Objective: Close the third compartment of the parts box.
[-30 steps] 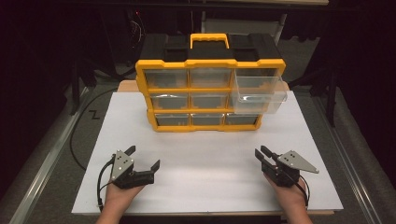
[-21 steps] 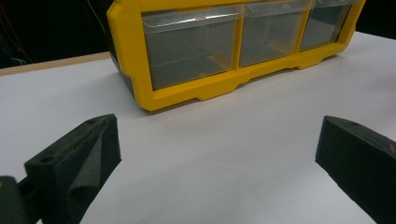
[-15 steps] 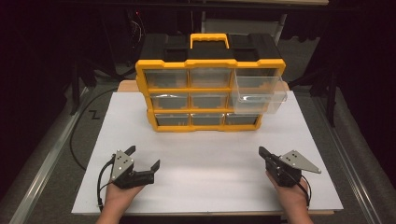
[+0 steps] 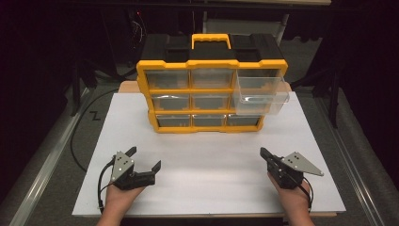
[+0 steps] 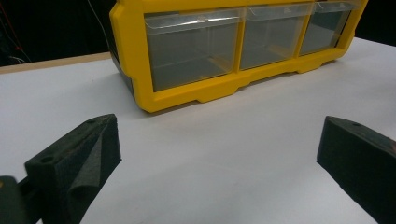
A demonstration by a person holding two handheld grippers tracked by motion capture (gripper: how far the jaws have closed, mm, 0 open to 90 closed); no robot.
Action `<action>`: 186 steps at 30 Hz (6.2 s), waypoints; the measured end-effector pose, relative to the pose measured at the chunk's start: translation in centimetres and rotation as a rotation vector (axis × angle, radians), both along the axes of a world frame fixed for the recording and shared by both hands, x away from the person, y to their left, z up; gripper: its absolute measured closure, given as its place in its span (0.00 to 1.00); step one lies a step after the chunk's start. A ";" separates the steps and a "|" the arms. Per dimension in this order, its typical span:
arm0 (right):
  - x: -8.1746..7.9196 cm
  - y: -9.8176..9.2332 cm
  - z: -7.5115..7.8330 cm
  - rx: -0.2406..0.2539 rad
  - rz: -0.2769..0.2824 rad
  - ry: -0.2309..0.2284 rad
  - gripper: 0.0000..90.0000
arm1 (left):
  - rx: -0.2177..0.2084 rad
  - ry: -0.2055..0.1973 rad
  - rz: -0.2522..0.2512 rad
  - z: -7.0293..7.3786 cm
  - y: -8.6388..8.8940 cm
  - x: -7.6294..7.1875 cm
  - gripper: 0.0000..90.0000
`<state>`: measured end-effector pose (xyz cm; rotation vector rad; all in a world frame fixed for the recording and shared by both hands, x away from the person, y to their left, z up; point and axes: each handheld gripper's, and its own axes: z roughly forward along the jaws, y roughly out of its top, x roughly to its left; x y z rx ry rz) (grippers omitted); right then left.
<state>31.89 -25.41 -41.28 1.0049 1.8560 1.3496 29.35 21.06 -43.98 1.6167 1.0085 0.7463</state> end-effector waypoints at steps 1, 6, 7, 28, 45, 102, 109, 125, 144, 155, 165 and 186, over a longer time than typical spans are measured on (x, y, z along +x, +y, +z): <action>0.0 0.0 0.0 0.002 0.002 -0.003 1.00 | -0.003 -0.002 0.000 0.0 0.0 0.0 0.00; 0.0 0.5 0.1 0.012 0.008 -0.003 1.00 | -0.010 0.003 -0.009 0.0 0.1 0.0 0.01; 0.0 0.7 0.2 0.015 0.008 -0.004 1.00 | -0.009 0.004 -0.008 0.0 0.1 0.0 0.01; 0.4 2.0 3.3 0.068 -0.026 -0.093 1.00 | -0.015 0.019 0.037 0.0 1.8 0.0 0.01; 0.5 3.0 7.4 0.086 -0.008 -0.159 1.00 | 0.031 0.028 0.020 0.2 1.3 -0.2 0.01; 1.5 4.7 13.8 0.083 -0.062 -0.250 1.00 | 0.010 0.005 0.001 0.4 1.4 -0.3 0.02; 1.8 4.8 14.2 0.084 -0.068 -0.255 1.00 | 0.009 -0.009 0.015 0.4 1.4 -0.3 0.01; 2.6 4.9 14.4 0.080 -0.078 -0.245 1.00 | 0.026 0.001 -0.025 0.3 1.0 -0.3 0.02; 4.4 5.0 14.8 0.075 -0.106 -0.229 1.00 | 0.026 -0.009 -0.038 0.3 0.9 -0.4 0.02; 5.5 5.2 14.9 0.079 -0.119 -0.224 1.00 | 0.023 -0.008 -0.041 0.4 1.0 -0.4 0.01; 6.7 5.5 15.2 0.067 -0.136 -0.222 1.00 | 0.023 -0.009 -0.051 0.4 1.0 -0.4 0.01; 9.0 6.1 15.4 0.040 -0.163 -0.216 1.00 | 0.012 -0.001 -0.067 0.3 0.9 -0.3 0.01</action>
